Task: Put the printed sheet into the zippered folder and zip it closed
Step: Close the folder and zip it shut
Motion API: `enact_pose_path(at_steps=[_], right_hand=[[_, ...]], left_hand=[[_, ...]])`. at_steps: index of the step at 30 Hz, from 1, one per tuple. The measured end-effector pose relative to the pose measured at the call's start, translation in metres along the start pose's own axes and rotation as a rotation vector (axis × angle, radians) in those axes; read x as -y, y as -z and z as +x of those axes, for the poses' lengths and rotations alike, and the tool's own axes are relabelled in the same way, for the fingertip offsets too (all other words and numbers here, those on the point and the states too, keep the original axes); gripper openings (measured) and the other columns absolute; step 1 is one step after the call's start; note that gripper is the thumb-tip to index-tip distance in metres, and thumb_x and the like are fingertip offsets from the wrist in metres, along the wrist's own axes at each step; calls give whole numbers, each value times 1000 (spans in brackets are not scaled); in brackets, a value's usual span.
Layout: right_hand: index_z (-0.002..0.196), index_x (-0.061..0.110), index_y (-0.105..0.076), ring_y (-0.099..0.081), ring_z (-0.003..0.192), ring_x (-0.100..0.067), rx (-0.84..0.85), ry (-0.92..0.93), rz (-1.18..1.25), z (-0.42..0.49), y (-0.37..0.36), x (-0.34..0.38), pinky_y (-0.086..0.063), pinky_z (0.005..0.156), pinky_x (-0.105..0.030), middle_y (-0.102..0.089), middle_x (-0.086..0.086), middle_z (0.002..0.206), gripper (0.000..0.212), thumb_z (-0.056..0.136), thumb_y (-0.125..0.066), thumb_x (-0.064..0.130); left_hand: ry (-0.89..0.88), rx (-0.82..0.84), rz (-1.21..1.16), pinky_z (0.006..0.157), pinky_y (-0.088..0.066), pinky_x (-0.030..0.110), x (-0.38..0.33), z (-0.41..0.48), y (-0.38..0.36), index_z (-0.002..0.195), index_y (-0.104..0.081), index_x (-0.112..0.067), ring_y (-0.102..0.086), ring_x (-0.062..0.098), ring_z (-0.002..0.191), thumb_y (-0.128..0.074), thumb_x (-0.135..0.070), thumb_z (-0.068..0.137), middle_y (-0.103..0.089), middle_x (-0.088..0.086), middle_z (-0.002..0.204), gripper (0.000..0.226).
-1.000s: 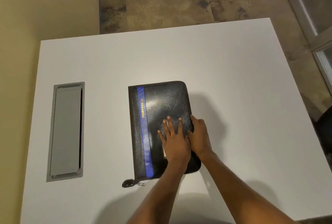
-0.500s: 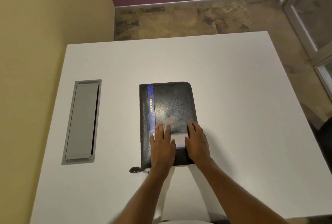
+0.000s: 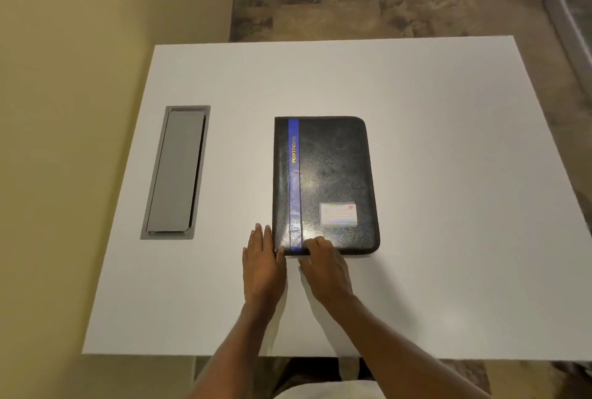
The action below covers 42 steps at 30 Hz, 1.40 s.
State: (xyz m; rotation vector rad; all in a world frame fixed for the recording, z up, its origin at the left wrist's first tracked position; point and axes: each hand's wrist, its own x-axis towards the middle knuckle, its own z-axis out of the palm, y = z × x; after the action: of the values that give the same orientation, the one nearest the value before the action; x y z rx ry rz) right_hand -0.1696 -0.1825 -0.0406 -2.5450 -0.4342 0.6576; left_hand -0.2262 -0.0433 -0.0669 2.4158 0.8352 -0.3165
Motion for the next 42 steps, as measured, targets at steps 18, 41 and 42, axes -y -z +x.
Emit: enact_pose_path(at_steps=[18,41,42], right_hand=[[111,23,-64,-68,108,-21,50,-16,-150,-3,-50,31,-52,82,-36,-63,3,119,17,104,-49,30],[90,10,-60,-70,73,-43,-356,-483,158,-20,-58,9,-49,64,-41,-69,-14,88,13,97,-61,21],[88,10,-60,-69,70,-43,-387,-490,155,-21,-54,-1,-49,62,-41,-68,-14,86,13,96,-63,20]], left_hand=[[74,-144,3,84,-30,34,14,-23,1,108,-78,-22,-58,22,104,-59,-17,97,-71,0,108,22],[77,-93,102,76,-38,35,6,-28,18,79,-78,-27,-54,15,74,-51,-31,100,-75,-5,82,35],[74,-100,95,77,-40,37,7,-28,17,79,-79,-27,-56,17,75,-52,-29,100,-75,-5,82,34]])
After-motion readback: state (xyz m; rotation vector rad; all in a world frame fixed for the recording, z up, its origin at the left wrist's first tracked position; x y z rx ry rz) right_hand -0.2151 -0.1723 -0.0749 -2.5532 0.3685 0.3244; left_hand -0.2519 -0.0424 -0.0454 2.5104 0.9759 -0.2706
